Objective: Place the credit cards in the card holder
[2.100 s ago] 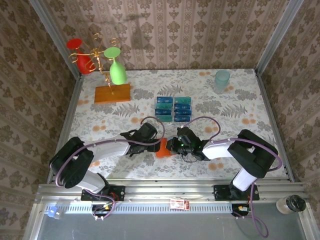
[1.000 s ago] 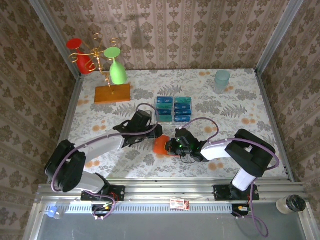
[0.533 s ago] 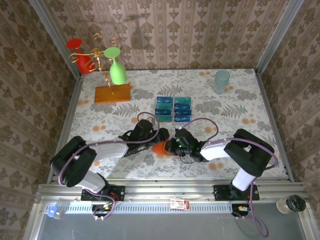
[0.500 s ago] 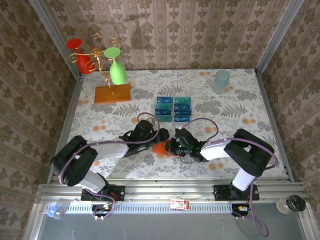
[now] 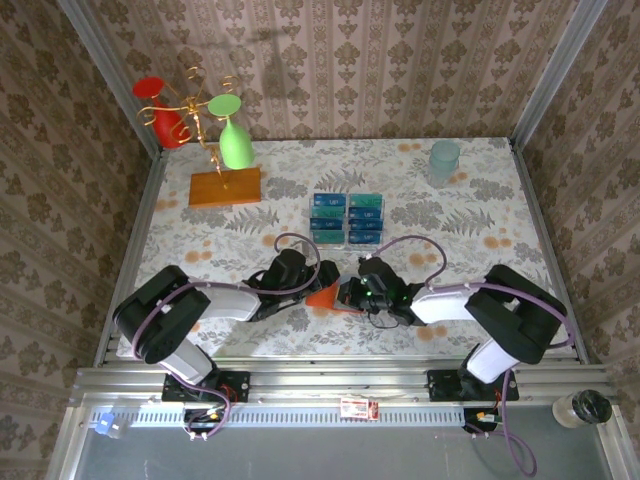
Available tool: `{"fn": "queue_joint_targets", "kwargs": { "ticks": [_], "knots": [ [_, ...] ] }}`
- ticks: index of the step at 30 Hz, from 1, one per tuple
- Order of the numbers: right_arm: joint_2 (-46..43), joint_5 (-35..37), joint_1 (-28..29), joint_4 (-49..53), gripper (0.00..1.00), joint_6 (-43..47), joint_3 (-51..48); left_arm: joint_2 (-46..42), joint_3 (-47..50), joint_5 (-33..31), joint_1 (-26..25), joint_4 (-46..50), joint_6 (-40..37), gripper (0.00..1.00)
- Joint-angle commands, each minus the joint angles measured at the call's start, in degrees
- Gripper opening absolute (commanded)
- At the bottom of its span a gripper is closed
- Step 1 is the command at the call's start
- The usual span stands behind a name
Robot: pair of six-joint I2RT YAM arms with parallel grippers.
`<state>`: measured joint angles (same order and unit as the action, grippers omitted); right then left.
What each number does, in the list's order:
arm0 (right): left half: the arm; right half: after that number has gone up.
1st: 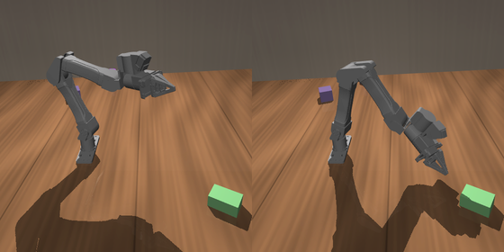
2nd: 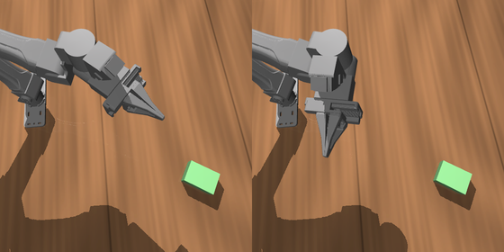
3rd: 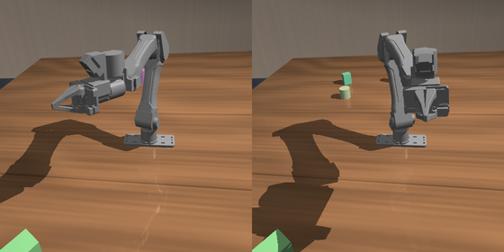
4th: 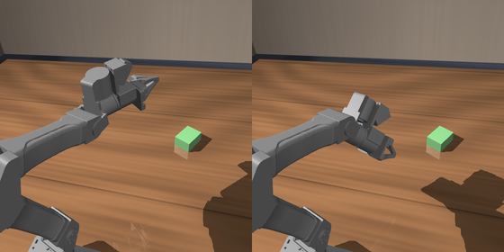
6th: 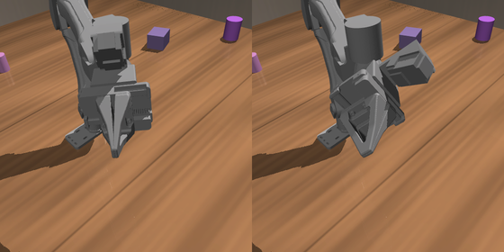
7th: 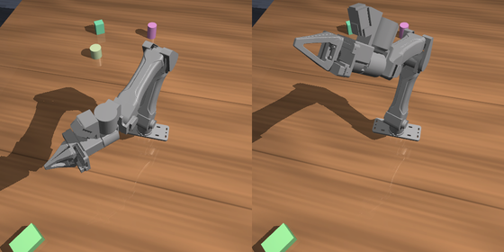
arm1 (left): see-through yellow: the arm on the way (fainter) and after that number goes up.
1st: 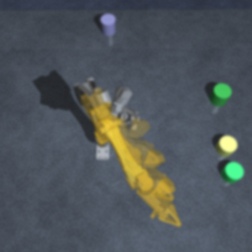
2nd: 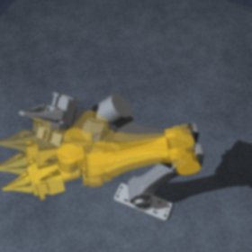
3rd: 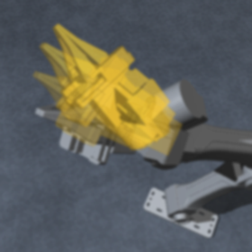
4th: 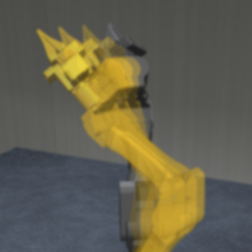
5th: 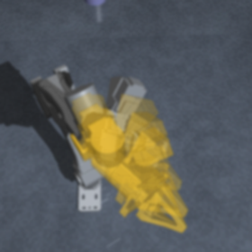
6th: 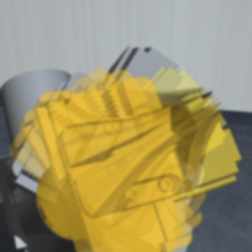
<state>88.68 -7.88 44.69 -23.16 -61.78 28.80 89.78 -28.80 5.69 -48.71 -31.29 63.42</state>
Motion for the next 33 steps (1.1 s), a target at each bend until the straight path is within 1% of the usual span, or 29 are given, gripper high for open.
{"fn": "queue_joint_targets", "kwargs": {
  "ticks": [1, 6, 9, 15, 20, 25, 30, 33],
  "knots": [
    [-3.9, 2.3, -1.4, 6.5, 0.00, 3.8, -1.1, 0.6, 0.4, -2.3, -0.6, 4.8, -2.4, 0.68],
    [-5.7, 2.0, -3.8, 8.5, 0.00, 5.0, -2.6, 0.5, -1.4, -3.9, -1.9, 9.5, -5.9, 0.67],
    [-5.1, 1.2, -4.9, 8.5, 0.00, 5.3, -2.8, 0.2, -3.0, -5.7, -3.2, 13.3, -9.7, 0.67],
    [-4.8, 1.1, -6.2, 9.3, 0.00, 6.3, -2.7, -0.8, -8.3, -11.7, -7.1, 23.1, -17.6, 0.66],
    [-4.0, 0.3, -7.4, 9.9, 0.00, 7.3, -2.0, 1.2, -11.5, -14.7, -10.2, 26.8, -22.3, 0.59],
    [-3.6, 0.0, -7.7, 9.6, 0.00, 7.2, -1.9, 4.2, -13.9, -17.4, -12.3, 29.7, -25.4, 0.52],
    [-3.6, -0.3, -7.6, 8.4, 0.00, 6.2, -2.6, 7.6, -15.6, -19.7, -13.1, 32.1, -26.8, 0.40],
    [-3.6, -0.5, -7.5, 7.2, 0.00, 5.1, -3.4, 9.7, -16.2, -20.6, -13.0, 33.2, -27.1, 0.37]
  ]
}}
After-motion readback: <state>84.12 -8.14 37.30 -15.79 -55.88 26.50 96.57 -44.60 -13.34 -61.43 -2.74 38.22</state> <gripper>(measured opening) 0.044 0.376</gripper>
